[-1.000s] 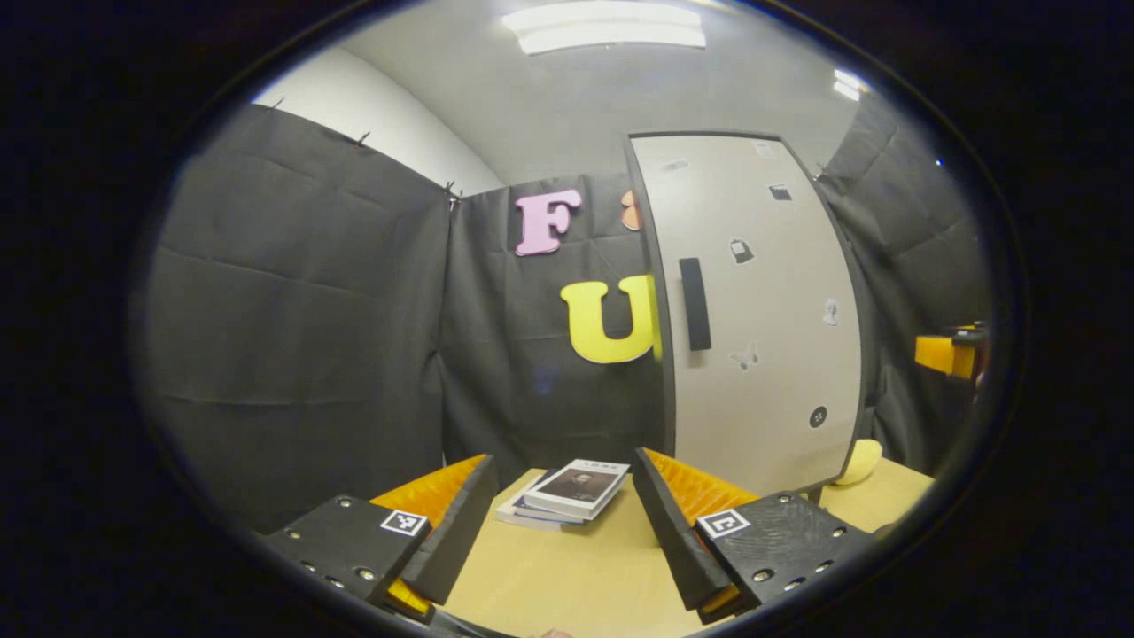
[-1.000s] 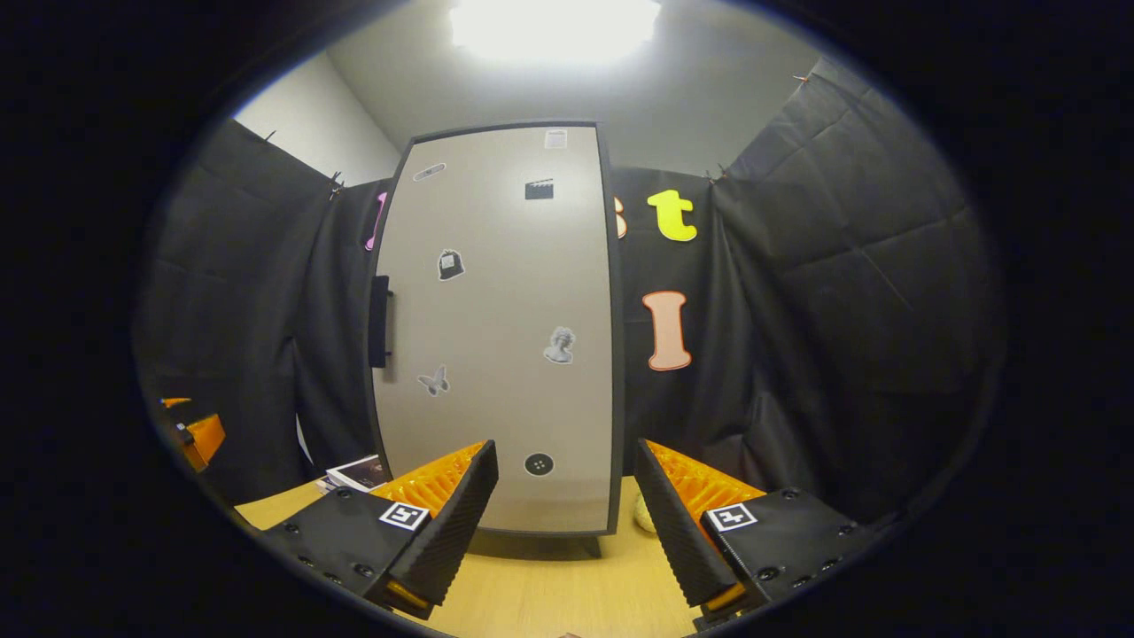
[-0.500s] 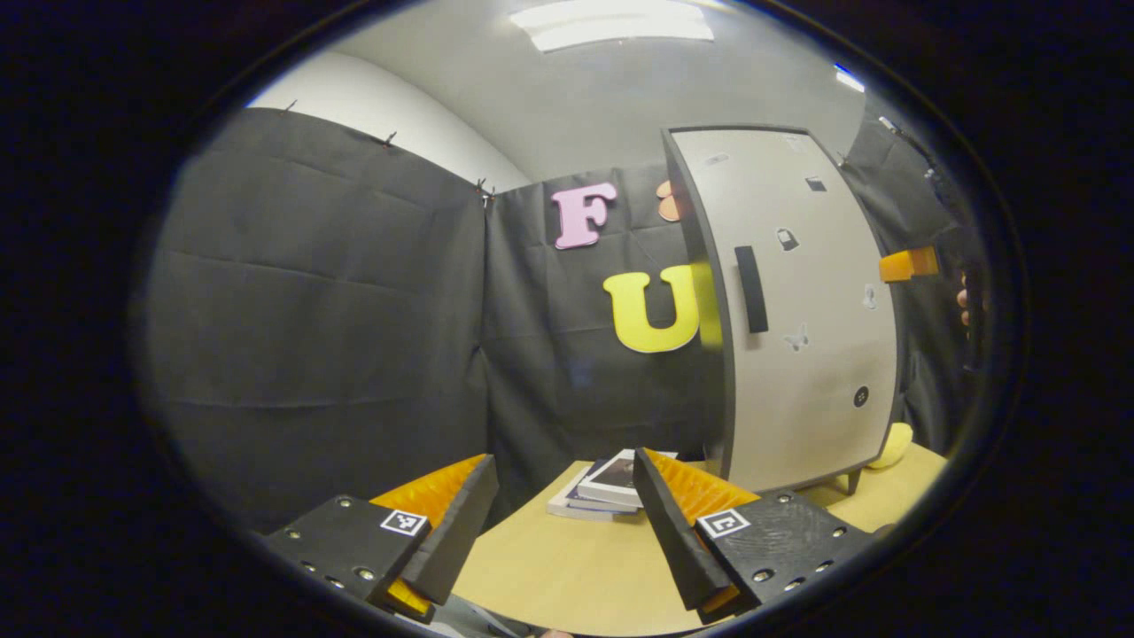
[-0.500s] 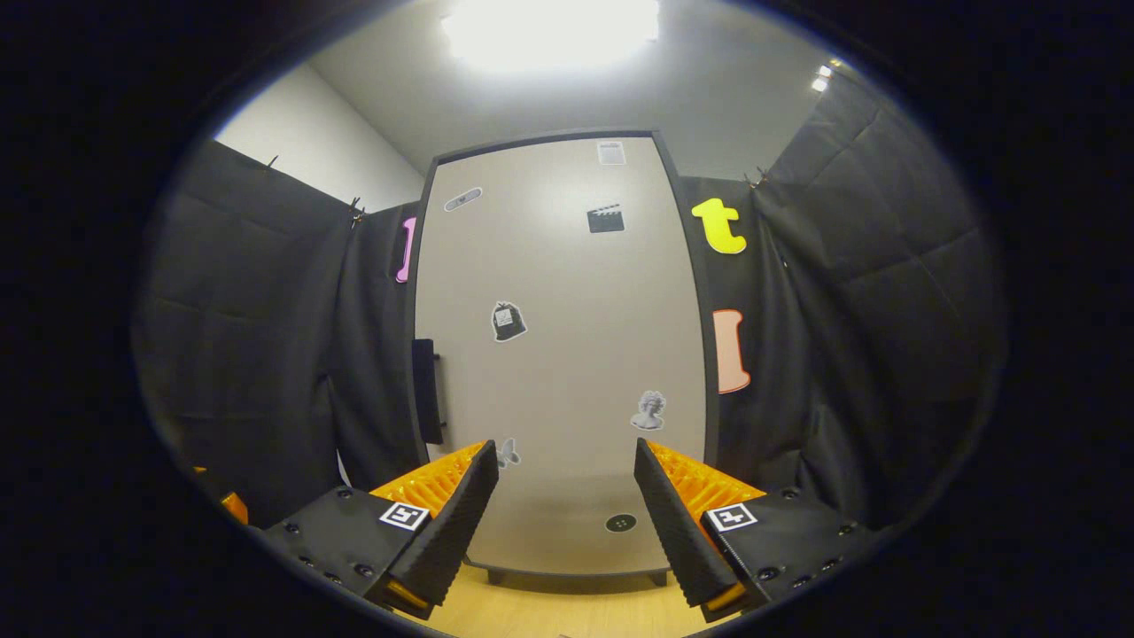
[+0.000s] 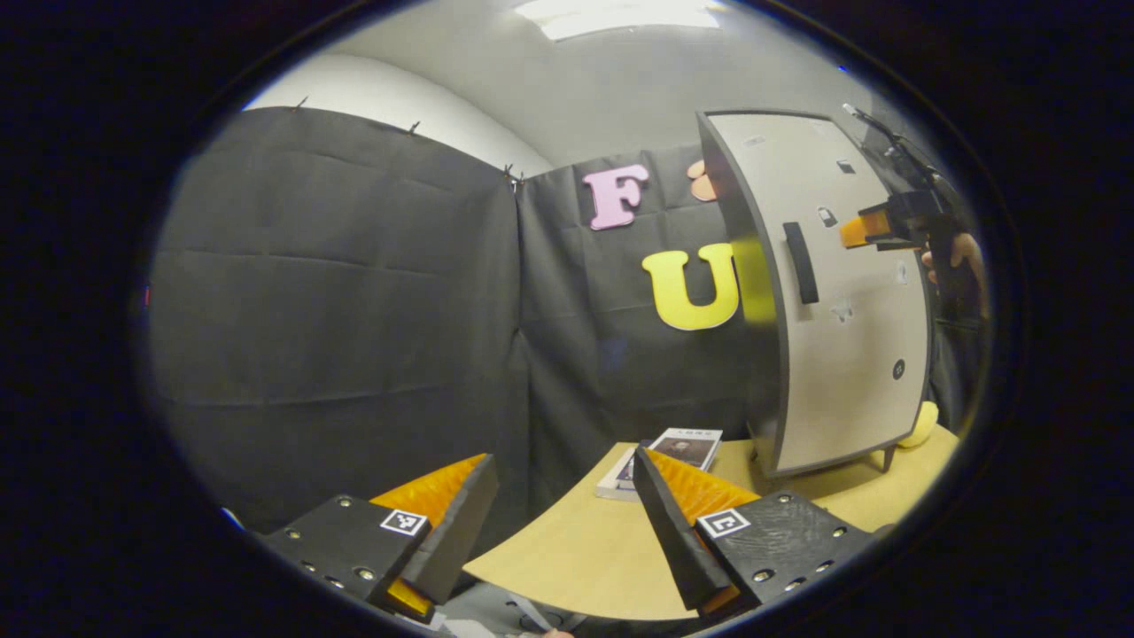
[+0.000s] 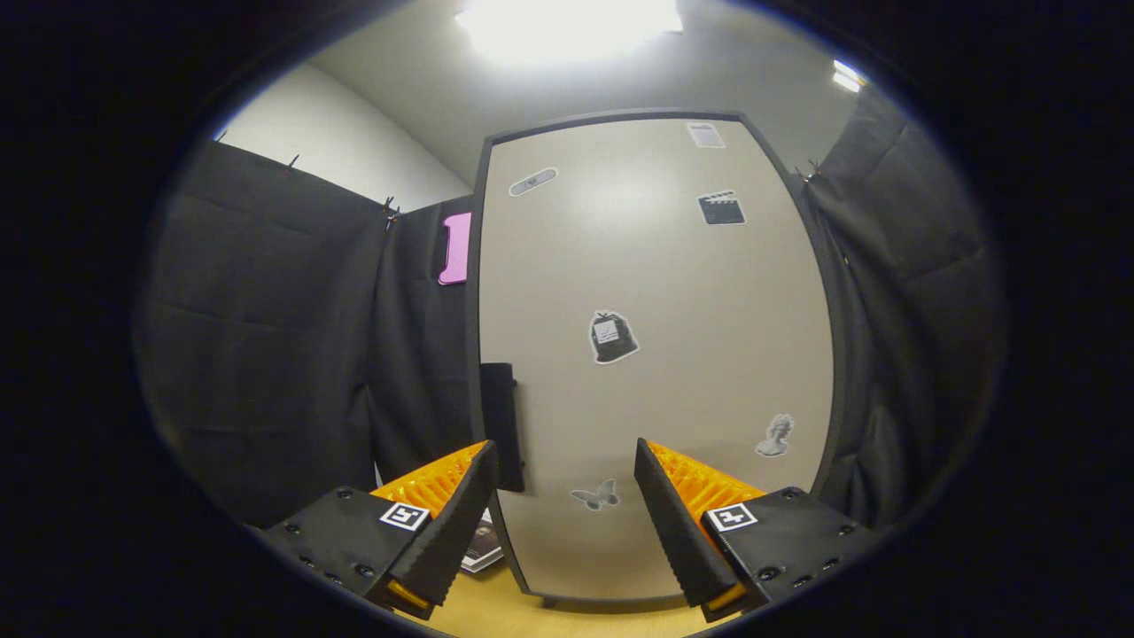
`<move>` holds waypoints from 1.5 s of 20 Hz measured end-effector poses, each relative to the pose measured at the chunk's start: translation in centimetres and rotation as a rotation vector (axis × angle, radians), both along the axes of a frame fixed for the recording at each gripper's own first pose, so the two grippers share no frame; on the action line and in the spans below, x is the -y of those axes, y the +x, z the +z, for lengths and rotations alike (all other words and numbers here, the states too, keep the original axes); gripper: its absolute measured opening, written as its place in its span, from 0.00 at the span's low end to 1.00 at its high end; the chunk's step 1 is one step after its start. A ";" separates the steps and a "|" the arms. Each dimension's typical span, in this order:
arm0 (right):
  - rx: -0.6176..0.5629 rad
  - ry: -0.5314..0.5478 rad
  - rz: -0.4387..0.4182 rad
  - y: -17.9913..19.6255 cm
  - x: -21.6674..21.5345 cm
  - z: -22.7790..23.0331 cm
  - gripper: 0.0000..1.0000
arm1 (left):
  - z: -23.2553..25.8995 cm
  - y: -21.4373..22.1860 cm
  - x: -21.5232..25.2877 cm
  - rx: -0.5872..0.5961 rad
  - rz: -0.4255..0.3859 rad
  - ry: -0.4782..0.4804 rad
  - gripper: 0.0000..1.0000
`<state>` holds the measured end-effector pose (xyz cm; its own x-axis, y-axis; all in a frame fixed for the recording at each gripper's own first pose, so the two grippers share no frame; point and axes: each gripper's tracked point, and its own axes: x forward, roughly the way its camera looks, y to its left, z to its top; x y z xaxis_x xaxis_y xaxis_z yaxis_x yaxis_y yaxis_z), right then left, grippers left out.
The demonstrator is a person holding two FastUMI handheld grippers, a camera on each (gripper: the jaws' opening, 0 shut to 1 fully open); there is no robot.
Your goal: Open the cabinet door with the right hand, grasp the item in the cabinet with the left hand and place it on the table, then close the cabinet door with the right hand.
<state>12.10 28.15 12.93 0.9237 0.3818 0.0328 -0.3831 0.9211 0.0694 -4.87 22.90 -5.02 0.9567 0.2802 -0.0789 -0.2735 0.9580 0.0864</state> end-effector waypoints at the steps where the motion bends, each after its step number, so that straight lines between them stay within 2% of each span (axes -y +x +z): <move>1: 0.005 -0.010 0.001 0.5 -1.0 0.0 0.98 | -0.4 -0.1 -0.7 -0.008 0.008 0.001 0.95; 4: 0.009 -0.033 0.021 2.2 -4.1 -0.1 0.98 | -1.1 -0.6 -2.5 -0.023 0.031 0.006 0.98; 6: 0.008 -0.062 0.013 3.5 -5.5 -0.4 0.98 | -1.7 -1.1 -3.6 -0.032 0.050 0.012 0.92; 8: -0.010 -0.081 0.003 4.7 -6.7 -1.0 0.98 | -2.2 -1.7 -4.8 -0.043 0.071 0.009 0.95; 9: -0.019 -0.085 -0.002 5.2 -7.3 -1.2 0.91 | -2.5 -1.9 -5.3 -0.048 0.081 0.005 0.95; 11: -0.040 -0.093 -0.023 6.3 -7.8 -1.6 0.95 | -2.8 -2.3 -6.2 -0.054 0.099 0.002 0.92; 12: -0.047 -0.096 -0.039 7.0 -7.9 -1.8 0.95 | -3.0 -2.6 -6.6 -0.055 0.107 0.004 0.95; 13: -0.055 -0.098 -0.048 7.4 -8.1 -1.9 0.76 | -3.1 -2.7 -7.1 -0.057 0.114 0.004 0.95; 15: -0.087 -0.108 -0.052 7.9 -8.4 -2.4 0.67 | -3.1 -3.0 -7.7 -0.054 0.124 0.002 0.95; 16: -0.096 -0.106 -0.061 8.2 -8.4 -2.5 0.67 | -3.2 -3.1 -7.8 -0.052 0.127 -0.001 0.95; 18: -0.101 -0.111 -0.078 8.2 -8.4 -2.4 0.53 | -3.4 -3.3 -8.1 -0.048 0.129 -0.008 0.95; 19: -0.113 -0.113 -0.082 8.3 -8.5 -2.5 0.41 | -3.3 -3.3 -8.1 -0.047 0.128 -0.013 0.95; 20: -0.117 -0.107 -0.082 7.9 -8.5 -2.4 0.34 | -3.5 -3.1 -8.0 -0.047 0.125 -0.018 0.95; 22: -0.149 -0.106 -0.076 7.7 -8.4 -2.5 0.26 | -3.7 -2.9 -7.8 -0.042 0.116 -0.025 0.92; 23: -0.141 -0.109 -0.069 8.0 -8.4 -2.4 0.14 | -3.5 -2.6 -7.5 -0.038 0.109 -0.026 0.92; 24: -0.158 -0.124 -0.052 7.7 -8.3 -2.6 0.12 | -3.5 -2.4 -7.2 -0.032 0.102 -0.025 0.92; 29: -0.173 -0.111 0.046 6.2 -8.0 -2.4 0.14 | -2.5 -1.3 -5.3 -0.008 0.053 -0.023 0.92; 30: -0.172 -0.104 0.066 5.7 -7.9 -2.1 0.14 | -2.3 -1.1 -4.8 -0.003 0.042 -0.024 0.95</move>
